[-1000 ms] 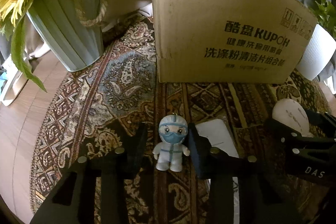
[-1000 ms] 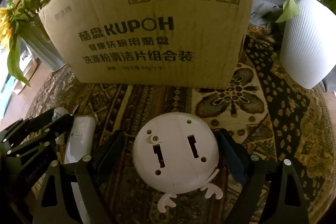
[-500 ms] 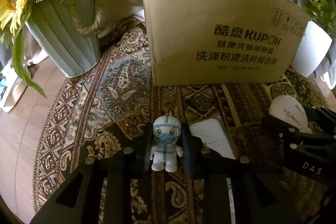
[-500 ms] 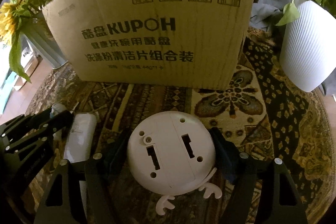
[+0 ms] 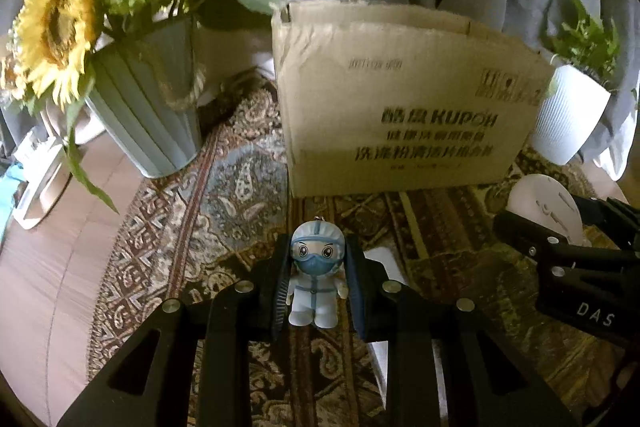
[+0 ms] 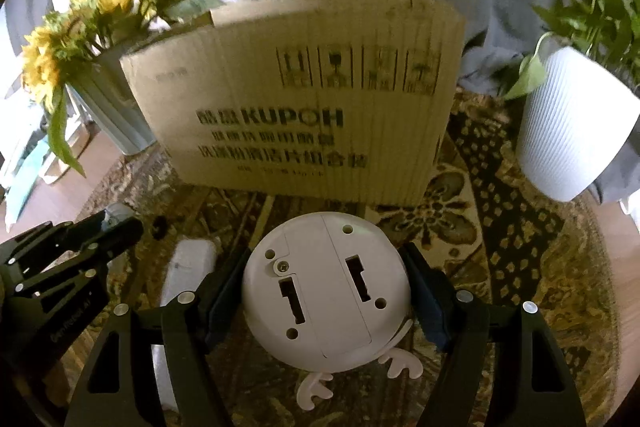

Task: Organize rigid objects
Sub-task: 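Grasp the astronaut figurine with the left gripper while the right grasps the white antlered lid, then lift both held items and carry them over the cardboard box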

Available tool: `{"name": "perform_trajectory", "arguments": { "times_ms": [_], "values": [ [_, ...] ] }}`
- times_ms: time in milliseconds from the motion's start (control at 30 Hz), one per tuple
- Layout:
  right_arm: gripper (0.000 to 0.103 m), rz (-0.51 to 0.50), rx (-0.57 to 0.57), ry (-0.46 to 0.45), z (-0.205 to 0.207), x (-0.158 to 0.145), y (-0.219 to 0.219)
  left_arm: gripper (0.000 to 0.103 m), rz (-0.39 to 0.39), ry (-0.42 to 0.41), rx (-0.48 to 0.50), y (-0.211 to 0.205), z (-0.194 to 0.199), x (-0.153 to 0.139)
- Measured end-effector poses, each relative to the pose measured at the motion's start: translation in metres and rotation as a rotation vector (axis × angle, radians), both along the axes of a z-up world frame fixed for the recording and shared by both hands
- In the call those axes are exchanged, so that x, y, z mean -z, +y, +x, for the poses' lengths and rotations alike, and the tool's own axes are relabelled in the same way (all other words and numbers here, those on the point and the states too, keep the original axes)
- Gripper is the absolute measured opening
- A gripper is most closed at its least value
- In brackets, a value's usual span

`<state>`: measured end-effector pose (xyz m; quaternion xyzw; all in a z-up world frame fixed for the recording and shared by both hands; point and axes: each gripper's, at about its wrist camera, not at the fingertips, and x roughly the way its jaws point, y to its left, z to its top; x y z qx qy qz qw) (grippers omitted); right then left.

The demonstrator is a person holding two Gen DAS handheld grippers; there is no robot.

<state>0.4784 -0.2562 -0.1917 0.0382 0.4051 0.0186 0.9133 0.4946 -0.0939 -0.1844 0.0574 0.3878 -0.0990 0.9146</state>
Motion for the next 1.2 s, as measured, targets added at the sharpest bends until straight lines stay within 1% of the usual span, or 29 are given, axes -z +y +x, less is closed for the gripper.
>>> {"name": "perform_trajectory", "arguments": {
  "times_ms": [133, 200, 500, 733, 933, 1200],
  "values": [
    [0.075, 0.003, 0.003, -0.035, -0.005, -0.014, 0.0, 0.027, -0.023, -0.015, 0.001, 0.0, -0.004, -0.013],
    [0.075, 0.006, 0.004, -0.052, -0.007, -0.021, 0.0, 0.027, -0.035, -0.036, 0.001, 0.001, -0.008, -0.022],
    [0.075, 0.013, 0.013, -0.134, -0.018, -0.054, -0.002, 0.027, -0.048, -0.114, 0.007, -0.001, -0.018, -0.055],
    [0.075, 0.024, 0.02, -0.194, -0.022, -0.077, -0.005, 0.027, -0.079, -0.155, 0.022, -0.003, -0.016, -0.078],
    [0.075, 0.028, 0.028, -0.253, -0.024, -0.098, -0.004, 0.027, -0.078, -0.22, 0.039, -0.006, -0.015, -0.1],
    [0.075, 0.021, 0.03, -0.341, -0.025, -0.126, -0.003, 0.027, -0.102, -0.262, 0.066, -0.007, -0.01, -0.126]
  ]
}}
